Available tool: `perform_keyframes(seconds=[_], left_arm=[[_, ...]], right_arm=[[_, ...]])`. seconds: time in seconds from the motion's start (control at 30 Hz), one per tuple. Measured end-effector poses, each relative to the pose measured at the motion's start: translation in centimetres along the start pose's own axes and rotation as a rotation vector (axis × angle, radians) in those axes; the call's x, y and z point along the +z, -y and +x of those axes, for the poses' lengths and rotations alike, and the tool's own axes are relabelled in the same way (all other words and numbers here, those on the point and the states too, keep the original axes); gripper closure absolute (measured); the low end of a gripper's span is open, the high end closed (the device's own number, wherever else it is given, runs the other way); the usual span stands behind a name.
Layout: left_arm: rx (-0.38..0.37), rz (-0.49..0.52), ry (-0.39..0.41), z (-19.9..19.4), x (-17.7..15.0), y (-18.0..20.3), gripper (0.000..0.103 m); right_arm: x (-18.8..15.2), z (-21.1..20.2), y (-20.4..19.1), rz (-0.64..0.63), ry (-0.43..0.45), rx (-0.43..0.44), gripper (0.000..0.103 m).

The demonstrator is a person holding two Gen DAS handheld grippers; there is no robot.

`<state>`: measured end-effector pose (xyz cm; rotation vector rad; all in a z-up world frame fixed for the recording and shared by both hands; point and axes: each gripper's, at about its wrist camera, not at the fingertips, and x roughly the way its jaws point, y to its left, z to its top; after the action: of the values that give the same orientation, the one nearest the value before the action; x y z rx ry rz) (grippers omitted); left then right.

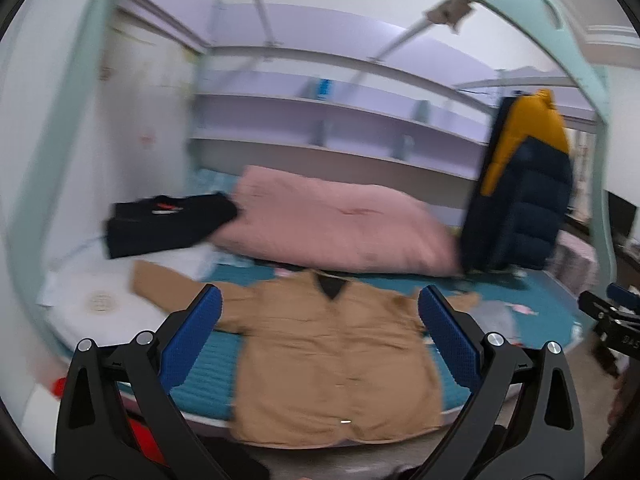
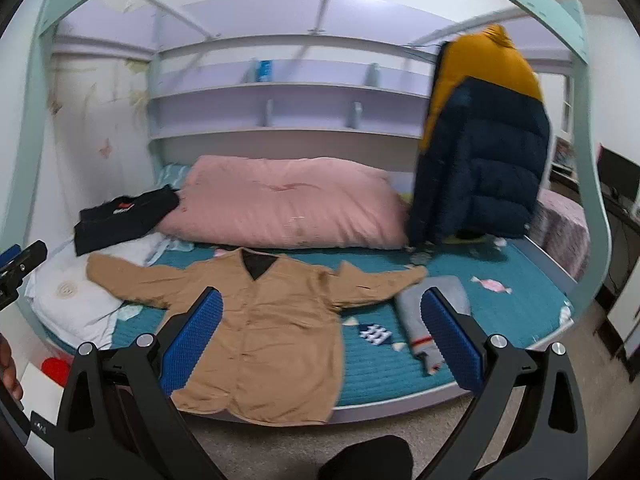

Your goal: Fold large clothes

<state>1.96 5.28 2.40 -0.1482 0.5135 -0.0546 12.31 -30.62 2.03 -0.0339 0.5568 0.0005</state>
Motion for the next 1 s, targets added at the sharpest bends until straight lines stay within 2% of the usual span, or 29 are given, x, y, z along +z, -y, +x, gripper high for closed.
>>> perform_keyframes(seconds=[0.03, 0.17, 0.3, 0.47, 0.6, 0.77, 1.0], left_arm=[[-0.006, 0.004, -0.012, 1.8, -0.5, 0.5, 0.004], [0.009, 0.017, -0.056, 4.4, -0.7, 2.4, 0.004], [0.057, 0.013, -0.095, 6.0, -0.9, 1.1, 0.004], [0.106, 0.02, -0.162, 7.3, 0.1, 0.1, 0.004], [0.205, 0.052, -0.17, 6.8, 0.5, 0.6, 0.004], [0.219, 0.024, -0.203, 6.4, 0.6, 0.7, 0.004], [0.239, 0.036, -0.187, 6.1, 1.0, 0.5, 0.004]], right_arm=[[-0.3, 0.1, 0.8, 0.008, -0.003, -0.016, 0.007], [-2.0, 1.1, 4.0, 0.051, -0.03, -0.059, 0.007], [-2.5, 2.5, 4.3, 0.075, -0.071, -0.022, 0.007], [-1.2, 3.8, 1.7, 0.05, -0.108, 0.024, 0.007], [0.2, 4.4, -2.3, -0.002, -0.132, 0.083, 0.007], [1.2, 4.5, -5.9, -0.059, -0.134, 0.123, 0.007], [1.6, 4.4, -6.6, -0.07, -0.126, 0.1, 0.007]])
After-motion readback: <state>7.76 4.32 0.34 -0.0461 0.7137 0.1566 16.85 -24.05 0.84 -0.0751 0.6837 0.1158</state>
